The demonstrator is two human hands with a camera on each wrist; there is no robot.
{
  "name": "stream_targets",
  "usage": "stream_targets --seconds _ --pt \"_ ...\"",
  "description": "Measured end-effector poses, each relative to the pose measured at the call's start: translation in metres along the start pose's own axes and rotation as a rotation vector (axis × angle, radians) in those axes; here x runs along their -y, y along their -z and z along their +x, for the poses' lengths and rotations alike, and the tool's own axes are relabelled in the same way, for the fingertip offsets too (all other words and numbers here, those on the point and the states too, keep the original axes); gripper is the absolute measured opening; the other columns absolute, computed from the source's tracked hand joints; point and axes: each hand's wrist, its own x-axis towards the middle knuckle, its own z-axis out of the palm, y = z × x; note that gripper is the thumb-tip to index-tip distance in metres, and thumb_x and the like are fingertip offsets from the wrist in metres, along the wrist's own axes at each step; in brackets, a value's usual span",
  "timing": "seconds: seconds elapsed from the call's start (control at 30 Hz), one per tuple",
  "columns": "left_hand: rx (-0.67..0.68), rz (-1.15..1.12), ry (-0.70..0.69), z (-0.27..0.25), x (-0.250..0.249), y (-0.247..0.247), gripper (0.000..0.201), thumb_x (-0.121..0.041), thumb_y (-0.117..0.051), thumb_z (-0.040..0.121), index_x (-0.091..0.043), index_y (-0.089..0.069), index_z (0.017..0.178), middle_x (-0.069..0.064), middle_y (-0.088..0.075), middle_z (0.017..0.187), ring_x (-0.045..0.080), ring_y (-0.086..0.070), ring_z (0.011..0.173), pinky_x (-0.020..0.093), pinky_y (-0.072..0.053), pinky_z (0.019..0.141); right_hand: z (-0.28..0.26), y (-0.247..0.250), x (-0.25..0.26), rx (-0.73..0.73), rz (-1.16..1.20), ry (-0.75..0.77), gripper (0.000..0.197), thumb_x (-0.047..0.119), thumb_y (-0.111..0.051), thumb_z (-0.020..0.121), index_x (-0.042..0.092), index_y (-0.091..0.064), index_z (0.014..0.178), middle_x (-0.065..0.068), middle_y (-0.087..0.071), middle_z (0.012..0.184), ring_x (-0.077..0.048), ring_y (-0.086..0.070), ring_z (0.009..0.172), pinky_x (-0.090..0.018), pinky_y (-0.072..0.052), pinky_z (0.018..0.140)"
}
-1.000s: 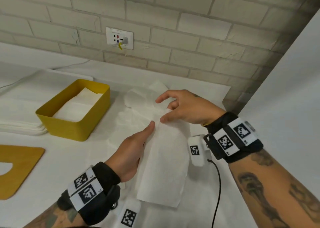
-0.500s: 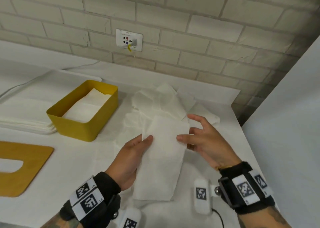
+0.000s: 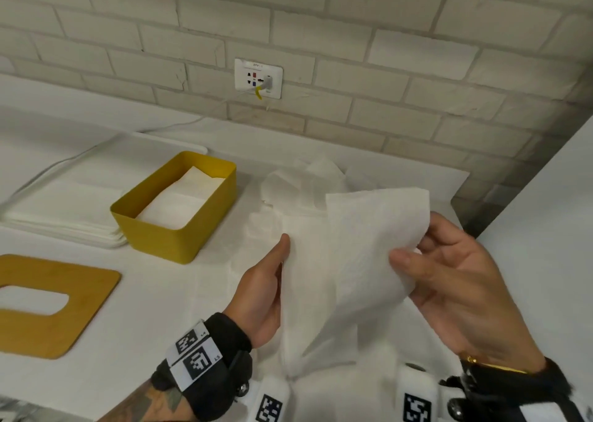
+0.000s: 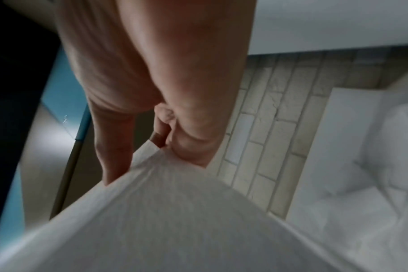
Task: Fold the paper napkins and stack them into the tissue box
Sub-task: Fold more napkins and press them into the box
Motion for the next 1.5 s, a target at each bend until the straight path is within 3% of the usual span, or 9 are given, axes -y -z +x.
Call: stream_targets --seconds 0.1,0.23,0.5,0.6,0.77,0.93,1.13,1.27,1.5 --pt "0.029 0.006 0.001 -0.001 0.001 -0.005 0.048 -0.046 -0.041 0.105 -0.013 -0.065 0.131 0.012 -0.073 0.125 0.029 -0.069 0.117 0.046 -0.049 0.106 0.014 -0.003 -0.021 -0.073 -0.101 -0.076 0.043 0.004 -0.075 0.070 0.012 -0.072 0.112 -0.010 -0.077 0.111 -0.027 -0.074 0.101 -0.034 -0.063 0.081" --pt "0.066 0.022 -0.017 -0.002 0.003 -0.008 0.051 -0.048 -0.037 0.106 -0.016 -0.062 0.136 0.010 -0.071 0.129 0.027 -0.068 0.120 0.044 -0.049 0.105 0.026 -0.008 -0.054 -0.218 -0.259 -0.154 0.037 0.003 -0.076 0.085 0.016 -0.068 0.118 -0.002 -0.078 0.105 -0.022 -0.075 0.100 -0.044 -0.057 0.095" --pt "0.057 0.031 -0.030 0.001 0.008 -0.001 0.060 -0.057 -0.035 0.103 -0.017 -0.058 0.140 0.011 -0.068 0.134 0.029 -0.064 0.126 0.050 -0.042 0.113 0.031 -0.014 -0.073 -0.296 -0.304 -0.181 0.036 0.004 -0.077 0.086 0.018 -0.067 0.117 0.000 -0.079 0.100 -0.017 -0.076 0.093 -0.033 -0.060 0.082" --pt "0.050 0.093 -0.045 0.003 0.007 -0.001 0.048 -0.041 -0.044 0.105 -0.008 -0.062 0.134 0.014 -0.072 0.126 0.029 -0.069 0.119 0.046 -0.048 0.106 0.030 -0.018 -0.079 -0.307 -0.301 -0.191 0.036 0.007 -0.079 0.085 0.019 -0.067 0.116 0.000 -0.079 0.100 -0.017 -0.076 0.094 -0.032 -0.060 0.080" --pt "-0.042 0.102 -0.096 0.008 0.000 0.011 0.040 -0.036 -0.046 0.106 -0.009 -0.065 0.128 0.012 -0.075 0.118 0.028 -0.073 0.108 0.045 -0.054 0.094 0.006 -0.018 -0.100 -0.133 -0.385 -0.350 0.054 0.013 -0.091 0.072 0.025 -0.062 0.117 0.000 -0.077 0.106 -0.017 -0.075 0.097 -0.040 -0.061 0.088" --pt "-0.156 0.052 -0.216 0.012 -0.018 0.037 0.028 -0.034 -0.049 0.105 -0.021 -0.066 0.124 0.001 -0.077 0.115 0.019 -0.075 0.102 0.041 -0.054 0.086 -0.021 0.018 -0.093 0.109 -0.544 -0.584 0.044 0.000 -0.082 0.079 0.013 -0.059 0.114 -0.009 -0.074 0.082 -0.027 -0.074 0.076 -0.036 -0.061 0.073" --pt "-0.240 0.001 -0.264 0.006 -0.029 0.068 0.037 -0.036 -0.055 0.103 -0.021 -0.060 0.136 -0.001 -0.074 0.125 0.018 -0.072 0.112 0.043 -0.051 0.097 0.010 0.099 -0.063 -0.151 -1.014 -0.559 0.031 0.027 -0.086 0.079 0.023 -0.069 0.105 -0.001 -0.074 0.095 -0.015 -0.070 0.090 -0.026 -0.055 0.076" --pt "-0.266 0.011 -0.241 0.003 -0.027 0.072 0.038 -0.037 -0.054 0.103 -0.019 -0.060 0.137 0.000 -0.074 0.125 0.018 -0.072 0.111 0.042 -0.051 0.097 0.035 0.100 -0.066 -0.098 -1.075 -0.532 0.033 0.032 -0.085 0.080 0.020 -0.070 0.107 0.002 -0.072 0.098 -0.009 -0.069 0.086 -0.014 -0.048 0.068" --pt "-0.299 0.009 -0.235 -0.009 -0.025 0.071 0.033 -0.036 -0.055 0.103 -0.020 -0.062 0.131 -0.002 -0.076 0.119 0.015 -0.074 0.107 0.040 -0.052 0.094 0.053 0.080 -0.101 0.041 -1.283 -0.636 0.044 0.041 -0.087 0.071 0.030 -0.063 0.106 0.004 -0.056 0.115 -0.014 -0.058 0.106 -0.030 -0.050 0.094"
